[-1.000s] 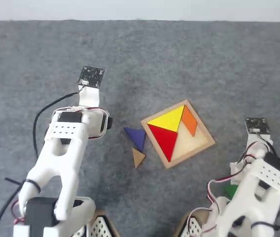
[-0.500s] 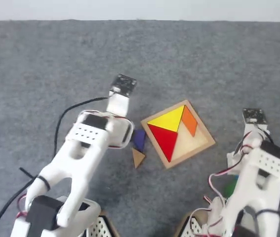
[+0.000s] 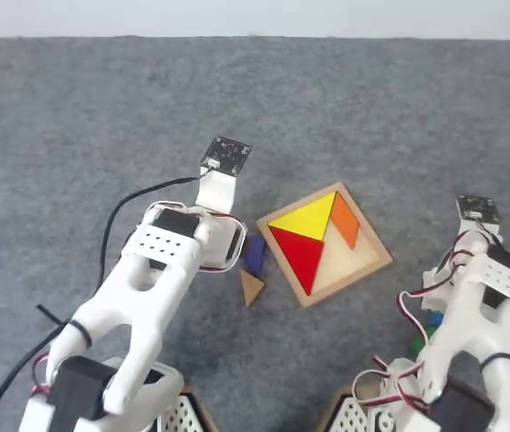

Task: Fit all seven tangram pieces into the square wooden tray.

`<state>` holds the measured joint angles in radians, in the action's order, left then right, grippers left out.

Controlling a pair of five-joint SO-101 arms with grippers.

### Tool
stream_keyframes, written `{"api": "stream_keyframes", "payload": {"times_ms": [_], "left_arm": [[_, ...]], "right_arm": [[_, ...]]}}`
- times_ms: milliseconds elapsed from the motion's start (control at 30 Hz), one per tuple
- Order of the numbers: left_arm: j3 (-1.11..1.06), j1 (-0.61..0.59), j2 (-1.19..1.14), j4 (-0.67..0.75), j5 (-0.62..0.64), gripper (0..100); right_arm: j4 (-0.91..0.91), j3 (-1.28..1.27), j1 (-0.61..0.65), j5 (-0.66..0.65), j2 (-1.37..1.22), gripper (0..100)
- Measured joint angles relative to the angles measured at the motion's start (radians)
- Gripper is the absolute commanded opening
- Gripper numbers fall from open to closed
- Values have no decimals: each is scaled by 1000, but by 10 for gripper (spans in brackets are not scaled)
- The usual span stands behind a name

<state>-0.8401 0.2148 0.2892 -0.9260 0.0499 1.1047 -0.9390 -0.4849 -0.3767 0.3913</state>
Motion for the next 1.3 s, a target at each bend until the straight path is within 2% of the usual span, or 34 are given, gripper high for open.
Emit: {"api": "stream_keyframes", "payload": {"times_ms": [467, 600, 733, 800, 900, 1033, 1200, 1300], "left_arm": [[-26, -2, 2, 26, 0, 196], [-21, -2, -14, 26, 0, 196], [29, -2, -124, 26, 3, 193], [66, -2, -176, 0, 2, 193], [112, 3, -189, -91, -68, 193], [101, 54, -127, -187, -133, 194], [-28, 169, 18, -192, -184, 196], [-43, 198, 31, -190, -184, 196]], "right_arm": [[-34, 0, -6, 11, -8, 234], [-34, 0, 43, 35, -8, 234], [-17, 0, 89, 43, -8, 226], [-9, 0, 94, 43, -8, 205], [-9, 0, 101, 43, -8, 178], [-15, 0, 158, 43, -8, 173], [-71, 0, 195, 101, -8, 170], [-112, 0, 195, 149, -8, 121]]}}
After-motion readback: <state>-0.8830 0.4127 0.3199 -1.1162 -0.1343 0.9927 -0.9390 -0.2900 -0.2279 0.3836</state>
